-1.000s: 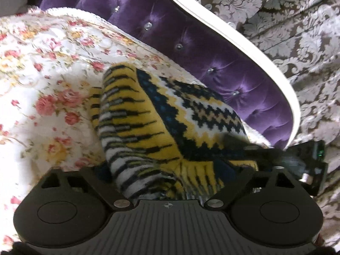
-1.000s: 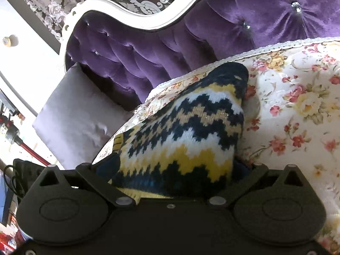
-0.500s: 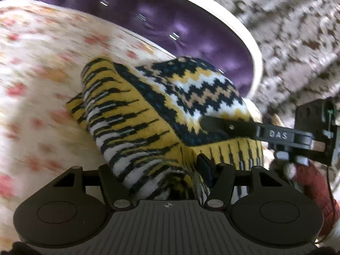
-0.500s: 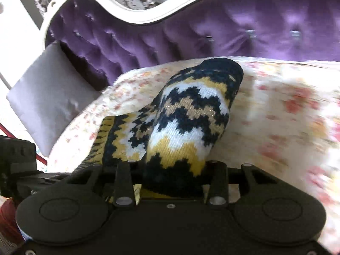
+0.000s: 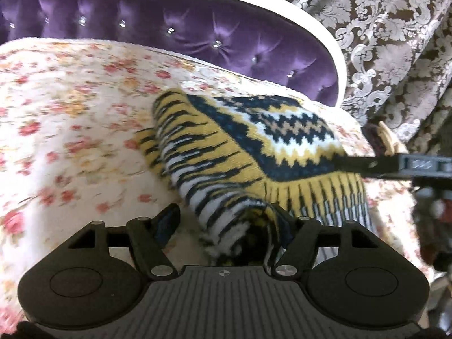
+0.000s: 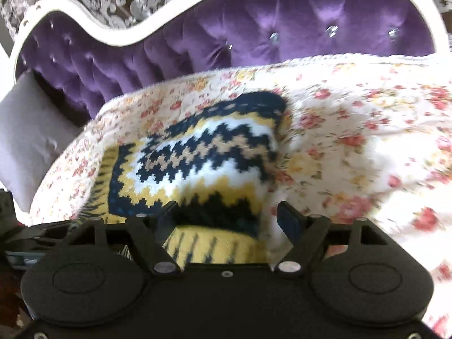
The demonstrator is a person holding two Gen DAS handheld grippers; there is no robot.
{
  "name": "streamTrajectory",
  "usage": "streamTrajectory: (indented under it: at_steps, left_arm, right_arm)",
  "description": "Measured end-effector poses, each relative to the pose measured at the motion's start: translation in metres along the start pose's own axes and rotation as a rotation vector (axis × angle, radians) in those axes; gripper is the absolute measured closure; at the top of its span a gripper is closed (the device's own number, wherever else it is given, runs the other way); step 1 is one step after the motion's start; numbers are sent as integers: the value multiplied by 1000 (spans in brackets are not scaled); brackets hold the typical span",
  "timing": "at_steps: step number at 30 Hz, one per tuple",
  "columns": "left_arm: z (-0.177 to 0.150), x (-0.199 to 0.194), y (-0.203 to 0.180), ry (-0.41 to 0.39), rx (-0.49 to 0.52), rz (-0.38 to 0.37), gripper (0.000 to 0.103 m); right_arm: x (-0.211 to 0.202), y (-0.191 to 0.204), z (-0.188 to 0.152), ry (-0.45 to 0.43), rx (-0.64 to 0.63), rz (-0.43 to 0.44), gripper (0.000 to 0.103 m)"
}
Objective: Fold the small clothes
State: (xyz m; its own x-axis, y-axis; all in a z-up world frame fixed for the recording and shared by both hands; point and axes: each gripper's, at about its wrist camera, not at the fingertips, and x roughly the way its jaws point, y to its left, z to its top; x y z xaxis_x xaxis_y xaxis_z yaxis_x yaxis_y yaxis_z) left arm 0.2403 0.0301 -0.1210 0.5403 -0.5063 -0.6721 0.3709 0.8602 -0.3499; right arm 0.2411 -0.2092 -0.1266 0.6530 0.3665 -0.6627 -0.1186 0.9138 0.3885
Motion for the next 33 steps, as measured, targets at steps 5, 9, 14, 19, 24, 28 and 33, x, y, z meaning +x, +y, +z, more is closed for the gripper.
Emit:
streamTrajectory:
  at_steps: [5, 9, 14, 19, 24, 28, 33]
  left_arm:
    - [-7, -27, -15, -53, 25, 90, 34]
    - [4, -52, -30, -166, 74, 204, 35]
    - [37, -42, -51, -203, 108, 236, 35]
    - [49, -3, -61, -126, 120, 295, 35]
    - [37, 23, -49, -40, 145, 355, 32]
    - [32, 26, -43, -37, 142, 362, 22]
    - [33, 31, -36, -24, 98, 361, 12]
  right_arm:
    - [-30, 13, -3, -105, -67, -65, 23]
    - [-34, 33, 3, -181, -177, -119, 45]
    - [-11, 52, 13, -223, -287, -202, 80]
    - [21, 53, 14, -166, -308, -229, 79]
    - [46, 55, -1, -129, -319, -233, 72]
    - [47, 52, -3, -138, -290, -219, 72]
    - [52, 54, -10, -166, -312, -240, 72]
